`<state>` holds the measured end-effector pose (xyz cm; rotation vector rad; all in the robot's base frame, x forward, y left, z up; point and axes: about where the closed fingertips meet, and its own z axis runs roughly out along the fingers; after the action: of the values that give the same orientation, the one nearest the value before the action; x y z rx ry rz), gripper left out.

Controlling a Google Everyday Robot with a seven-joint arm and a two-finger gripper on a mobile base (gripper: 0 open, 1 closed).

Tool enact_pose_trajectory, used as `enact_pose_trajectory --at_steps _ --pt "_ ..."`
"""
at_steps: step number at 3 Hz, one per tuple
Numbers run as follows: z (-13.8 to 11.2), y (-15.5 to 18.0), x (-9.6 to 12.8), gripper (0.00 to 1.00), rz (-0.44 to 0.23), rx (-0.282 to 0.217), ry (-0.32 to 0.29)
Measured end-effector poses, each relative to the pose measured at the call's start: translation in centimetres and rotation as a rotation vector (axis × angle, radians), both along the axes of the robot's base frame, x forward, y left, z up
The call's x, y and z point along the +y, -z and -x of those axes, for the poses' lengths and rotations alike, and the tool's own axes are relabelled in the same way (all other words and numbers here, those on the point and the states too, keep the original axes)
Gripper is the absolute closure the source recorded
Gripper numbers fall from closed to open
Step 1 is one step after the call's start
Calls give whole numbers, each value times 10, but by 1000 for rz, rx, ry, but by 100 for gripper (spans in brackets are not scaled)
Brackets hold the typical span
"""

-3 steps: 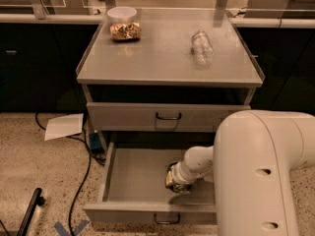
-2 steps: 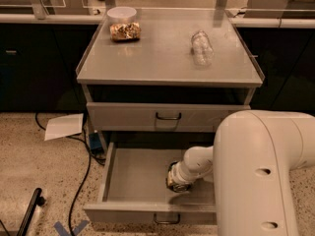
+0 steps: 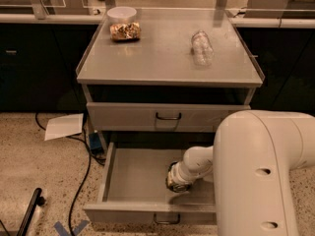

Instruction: Pick green can from middle drawer and place on counter

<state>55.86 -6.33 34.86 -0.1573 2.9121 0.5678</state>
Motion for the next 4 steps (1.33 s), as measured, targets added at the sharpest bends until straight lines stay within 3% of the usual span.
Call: enact_pose_trajectory --at_steps 1,2,4 --pt "0 -6 0 100 0 0 0" --pt "-3 -23 3 100 -43 -9 -31" --pt "30 -117 -31 100 -195 -15 -210"
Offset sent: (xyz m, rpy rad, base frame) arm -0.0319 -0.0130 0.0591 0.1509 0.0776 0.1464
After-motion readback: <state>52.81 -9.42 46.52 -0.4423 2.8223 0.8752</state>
